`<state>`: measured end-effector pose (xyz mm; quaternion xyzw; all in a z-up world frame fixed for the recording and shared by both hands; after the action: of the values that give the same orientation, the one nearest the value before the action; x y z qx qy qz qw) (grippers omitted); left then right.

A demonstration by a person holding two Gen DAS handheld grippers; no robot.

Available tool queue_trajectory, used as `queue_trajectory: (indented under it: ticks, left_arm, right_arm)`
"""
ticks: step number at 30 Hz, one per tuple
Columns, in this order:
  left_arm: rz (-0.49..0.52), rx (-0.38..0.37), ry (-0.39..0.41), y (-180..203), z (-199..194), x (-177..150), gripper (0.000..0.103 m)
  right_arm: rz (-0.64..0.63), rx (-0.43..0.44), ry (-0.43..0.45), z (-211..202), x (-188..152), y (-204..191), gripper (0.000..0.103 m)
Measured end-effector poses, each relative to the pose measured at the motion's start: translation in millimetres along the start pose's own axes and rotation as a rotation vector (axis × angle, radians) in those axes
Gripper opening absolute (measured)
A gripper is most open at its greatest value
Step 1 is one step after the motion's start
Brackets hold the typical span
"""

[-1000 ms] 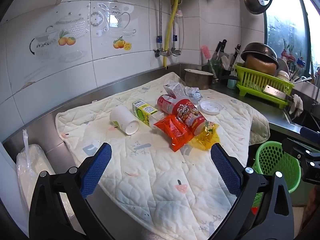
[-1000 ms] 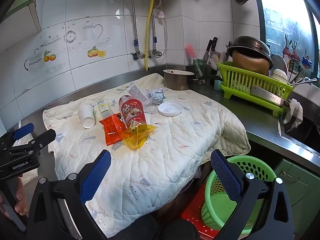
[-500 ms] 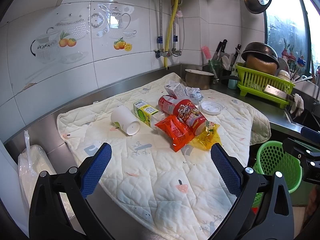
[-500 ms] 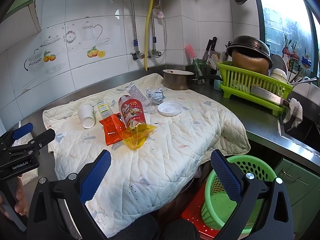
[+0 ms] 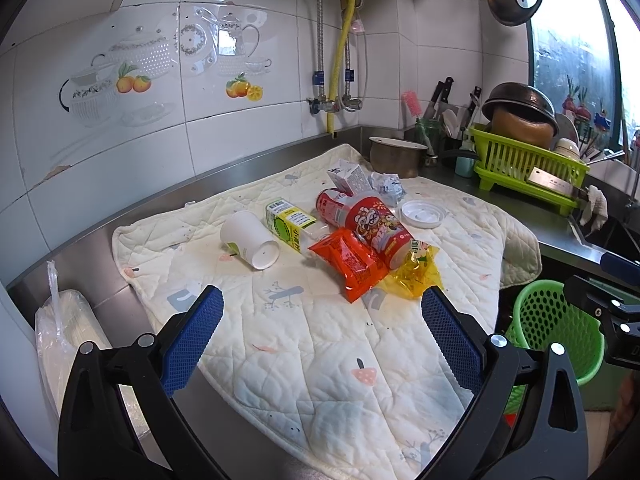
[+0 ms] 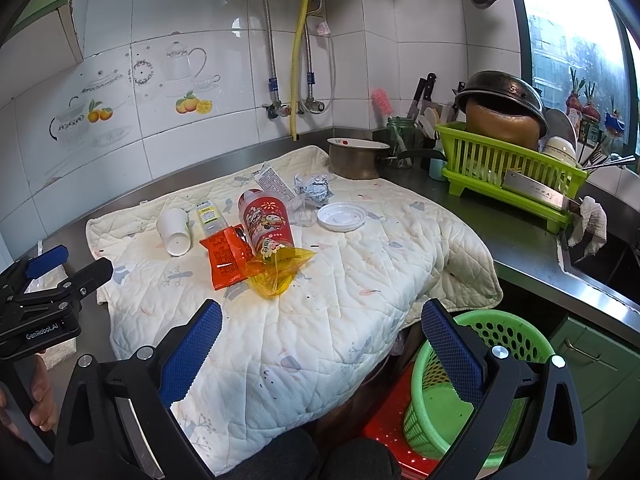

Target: Collect trash

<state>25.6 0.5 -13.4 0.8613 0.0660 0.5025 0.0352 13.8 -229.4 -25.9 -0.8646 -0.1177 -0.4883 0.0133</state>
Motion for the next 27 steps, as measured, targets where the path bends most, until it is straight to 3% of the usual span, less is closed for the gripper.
queue_trajectory:
  ticks: [27]
  left_arm:
    - [0.003,0.009,-0.018,-1,11,-3,0.098]
  right_arm:
    - [0.003,0.006,-0.009,11,-2,-3,0.097]
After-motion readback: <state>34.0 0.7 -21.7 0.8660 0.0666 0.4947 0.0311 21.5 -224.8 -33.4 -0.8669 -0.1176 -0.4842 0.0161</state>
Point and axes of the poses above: each gripper's, at about its wrist camera, not at the fingertips, and z roughly the way its jaws point, y to its right, x to its top, the point moved 3 cm from there along z, roughly the way its jaws point, and after that the axes turned 10 degrees about -z, right-handed, at the moved point
